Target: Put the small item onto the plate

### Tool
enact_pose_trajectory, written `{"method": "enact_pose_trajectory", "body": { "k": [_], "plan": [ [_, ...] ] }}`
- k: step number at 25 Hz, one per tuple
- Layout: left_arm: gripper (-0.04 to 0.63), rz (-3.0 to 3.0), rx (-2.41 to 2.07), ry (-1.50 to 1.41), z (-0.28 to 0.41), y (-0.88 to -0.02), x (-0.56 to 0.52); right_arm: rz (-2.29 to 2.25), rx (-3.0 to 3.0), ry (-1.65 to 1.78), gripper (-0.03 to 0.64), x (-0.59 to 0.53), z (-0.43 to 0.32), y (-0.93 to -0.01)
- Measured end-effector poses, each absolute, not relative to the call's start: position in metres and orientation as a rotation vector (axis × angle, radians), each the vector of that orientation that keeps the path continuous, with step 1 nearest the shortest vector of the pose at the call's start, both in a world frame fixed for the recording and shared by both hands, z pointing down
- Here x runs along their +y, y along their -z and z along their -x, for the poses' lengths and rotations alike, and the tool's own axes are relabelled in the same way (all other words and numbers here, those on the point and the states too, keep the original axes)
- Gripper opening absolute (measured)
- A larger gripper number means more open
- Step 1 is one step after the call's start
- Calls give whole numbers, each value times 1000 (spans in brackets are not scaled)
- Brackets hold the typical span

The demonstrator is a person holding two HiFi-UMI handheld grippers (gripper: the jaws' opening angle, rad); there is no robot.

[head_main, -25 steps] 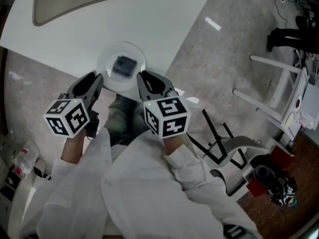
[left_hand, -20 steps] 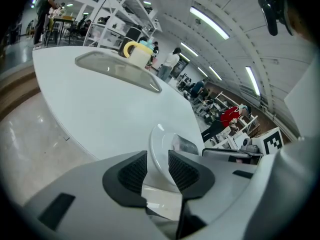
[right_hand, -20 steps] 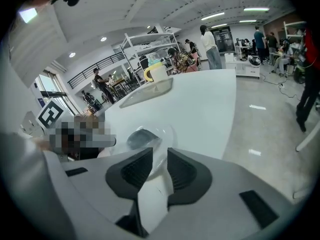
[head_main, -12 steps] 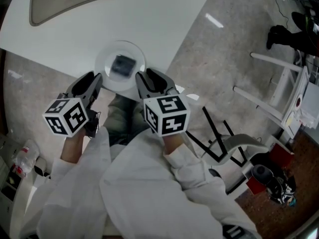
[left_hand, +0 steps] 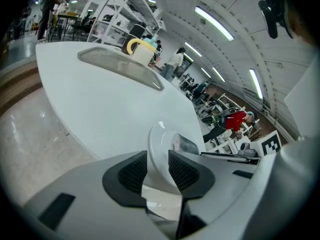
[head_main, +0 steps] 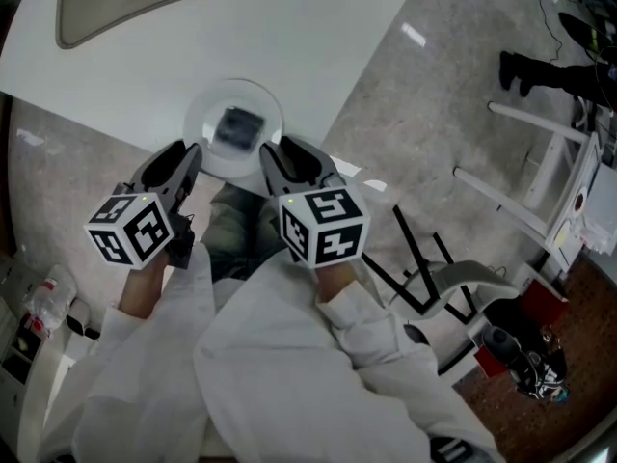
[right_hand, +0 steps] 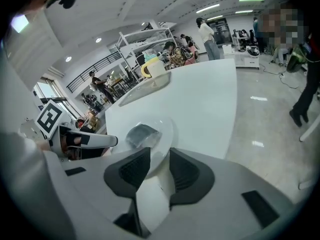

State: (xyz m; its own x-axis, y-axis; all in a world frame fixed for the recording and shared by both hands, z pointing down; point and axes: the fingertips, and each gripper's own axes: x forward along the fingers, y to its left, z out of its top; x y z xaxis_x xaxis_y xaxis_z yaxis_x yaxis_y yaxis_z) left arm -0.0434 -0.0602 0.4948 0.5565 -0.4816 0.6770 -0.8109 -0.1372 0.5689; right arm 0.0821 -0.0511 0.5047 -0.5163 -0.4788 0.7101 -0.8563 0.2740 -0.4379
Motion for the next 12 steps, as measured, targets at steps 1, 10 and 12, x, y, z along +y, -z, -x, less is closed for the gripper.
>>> {"method": "enact_pose_trajectory", "body": {
  "k": [1,10,12],
  "plan": [
    [115,-1785,-1073,-406,44,-495,-60,-1203,-2110,-1157,109,-51,-82,-504],
    [115,-1752,-1083,-349,47,-494,-58,-1210,-2111,-1271,109,-50,-75,-504],
    [115,-1748,-1090,-341,49,-494,-56,-1212,-2108,-1270,108,-49,-74,-504]
  ]
}}
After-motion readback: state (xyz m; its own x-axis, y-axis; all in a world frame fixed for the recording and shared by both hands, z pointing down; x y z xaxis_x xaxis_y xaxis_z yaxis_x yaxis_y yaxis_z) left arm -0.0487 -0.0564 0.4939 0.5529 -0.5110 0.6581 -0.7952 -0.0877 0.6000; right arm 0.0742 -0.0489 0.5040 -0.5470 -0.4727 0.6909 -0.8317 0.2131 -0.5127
